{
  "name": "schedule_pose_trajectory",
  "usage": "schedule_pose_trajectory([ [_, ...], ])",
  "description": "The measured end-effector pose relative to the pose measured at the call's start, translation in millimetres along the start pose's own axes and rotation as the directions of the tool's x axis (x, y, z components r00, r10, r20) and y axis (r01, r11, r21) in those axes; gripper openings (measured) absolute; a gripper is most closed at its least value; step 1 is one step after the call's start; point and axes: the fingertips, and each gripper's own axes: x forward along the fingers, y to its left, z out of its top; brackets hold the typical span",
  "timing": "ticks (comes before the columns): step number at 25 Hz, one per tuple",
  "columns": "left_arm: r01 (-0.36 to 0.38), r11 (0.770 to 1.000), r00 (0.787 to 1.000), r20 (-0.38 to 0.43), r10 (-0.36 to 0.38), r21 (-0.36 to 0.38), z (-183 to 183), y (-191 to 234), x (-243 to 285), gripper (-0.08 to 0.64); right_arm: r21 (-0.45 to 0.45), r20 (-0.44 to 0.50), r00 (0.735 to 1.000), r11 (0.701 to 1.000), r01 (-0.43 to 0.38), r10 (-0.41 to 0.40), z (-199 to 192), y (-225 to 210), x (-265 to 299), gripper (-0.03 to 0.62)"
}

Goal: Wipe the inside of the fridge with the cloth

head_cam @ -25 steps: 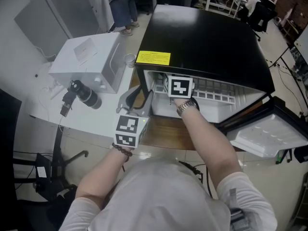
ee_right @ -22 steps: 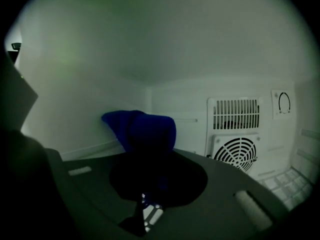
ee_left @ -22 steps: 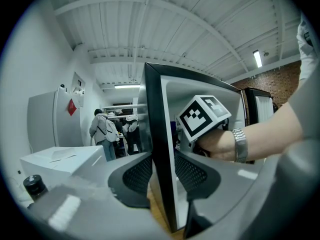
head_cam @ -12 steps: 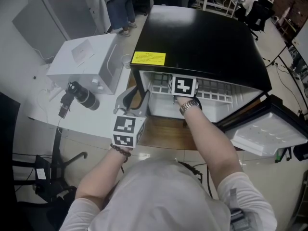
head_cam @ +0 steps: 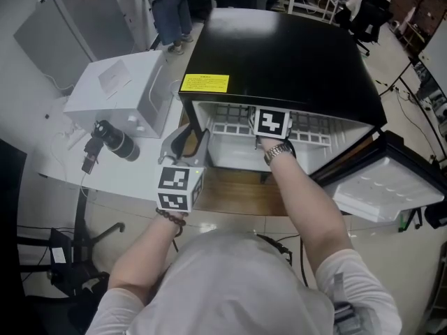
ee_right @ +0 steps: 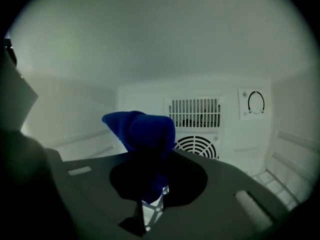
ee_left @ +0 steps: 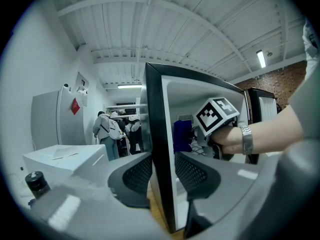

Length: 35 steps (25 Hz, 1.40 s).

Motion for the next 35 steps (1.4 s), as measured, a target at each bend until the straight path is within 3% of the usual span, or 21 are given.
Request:
schedule_pose_trajectory([
  [35,-0.085,0.995,0.996,-0.016,0.084,-0.053,-2.3,0.4,1.6,0.147,0.035,0.008,0.992,0.991,0.128,-0.128,-5.9,-104.7,-39.7,0.041],
])
